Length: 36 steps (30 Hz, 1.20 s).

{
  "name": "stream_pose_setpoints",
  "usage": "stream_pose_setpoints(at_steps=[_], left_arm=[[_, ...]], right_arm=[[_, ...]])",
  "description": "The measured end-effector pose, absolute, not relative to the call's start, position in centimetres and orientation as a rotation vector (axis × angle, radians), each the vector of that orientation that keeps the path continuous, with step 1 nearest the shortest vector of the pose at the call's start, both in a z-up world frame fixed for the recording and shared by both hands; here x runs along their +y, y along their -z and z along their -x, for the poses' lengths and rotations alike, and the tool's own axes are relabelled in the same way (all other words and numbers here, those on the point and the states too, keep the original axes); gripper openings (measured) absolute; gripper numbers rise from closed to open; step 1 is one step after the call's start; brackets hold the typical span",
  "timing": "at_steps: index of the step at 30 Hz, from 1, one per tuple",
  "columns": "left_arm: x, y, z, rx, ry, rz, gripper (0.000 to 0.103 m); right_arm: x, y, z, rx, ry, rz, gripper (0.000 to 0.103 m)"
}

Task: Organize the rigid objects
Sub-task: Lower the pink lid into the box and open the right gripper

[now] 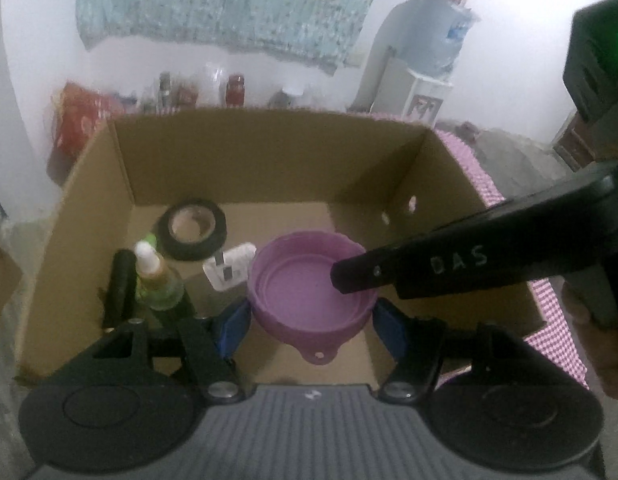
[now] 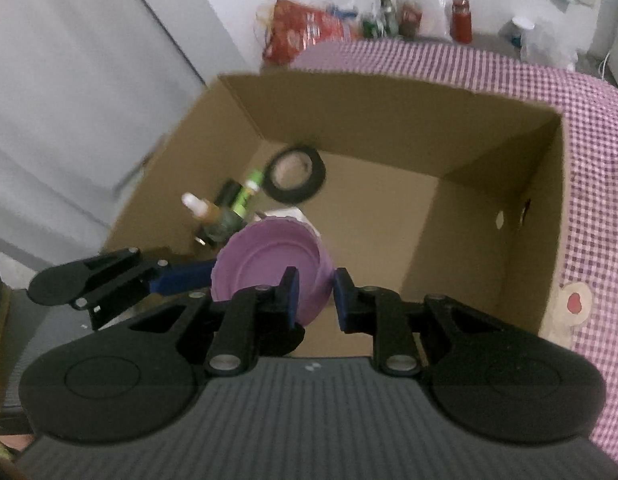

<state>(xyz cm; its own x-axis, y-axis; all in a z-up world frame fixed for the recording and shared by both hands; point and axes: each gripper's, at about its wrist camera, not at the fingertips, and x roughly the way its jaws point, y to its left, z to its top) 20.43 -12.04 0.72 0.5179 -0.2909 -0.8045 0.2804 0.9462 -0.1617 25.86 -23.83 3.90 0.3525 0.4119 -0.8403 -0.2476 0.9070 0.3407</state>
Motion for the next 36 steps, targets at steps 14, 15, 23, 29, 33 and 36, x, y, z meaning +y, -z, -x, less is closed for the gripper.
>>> stream_pose_setpoints(at_steps=[14, 15, 23, 29, 33, 36], left_arm=[[-11.8, 2.7, -22.6, 1.101, 0.336, 0.080, 0.069], [-11.8, 2.8, -22.6, 1.106, 0.336, 0.087, 0.069], [-11.7, 2.7, -22.5, 1.093, 0.349, 0.118, 0.071], [-11.6, 1.5, -21.6, 1.043, 0.368, 0.127, 0.076], [-11.3, 0.0, -20.2, 0.992, 0.378, 0.118, 0.076], [-10.6, -1.8, -18.6, 0.941, 0.389, 0.116, 0.077]], right_arm=[[-22.2, 0.1, -28.9, 1.295, -0.432, -0.087, 0.019], [-22.2, 0.3, -29.0, 1.300, -0.431, -0.089, 0.019], [-22.5, 0.2, -28.8, 1.281, -0.433, -0.103, 0.021], [-23.3, -1.0, -28.0, 1.207, -0.426, -0.127, 0.023], [-24.7, -3.1, -26.8, 1.122, -0.442, -0.202, 0.023], [-26.1, -5.6, -24.9, 1.037, -0.445, -0.259, 0.025]])
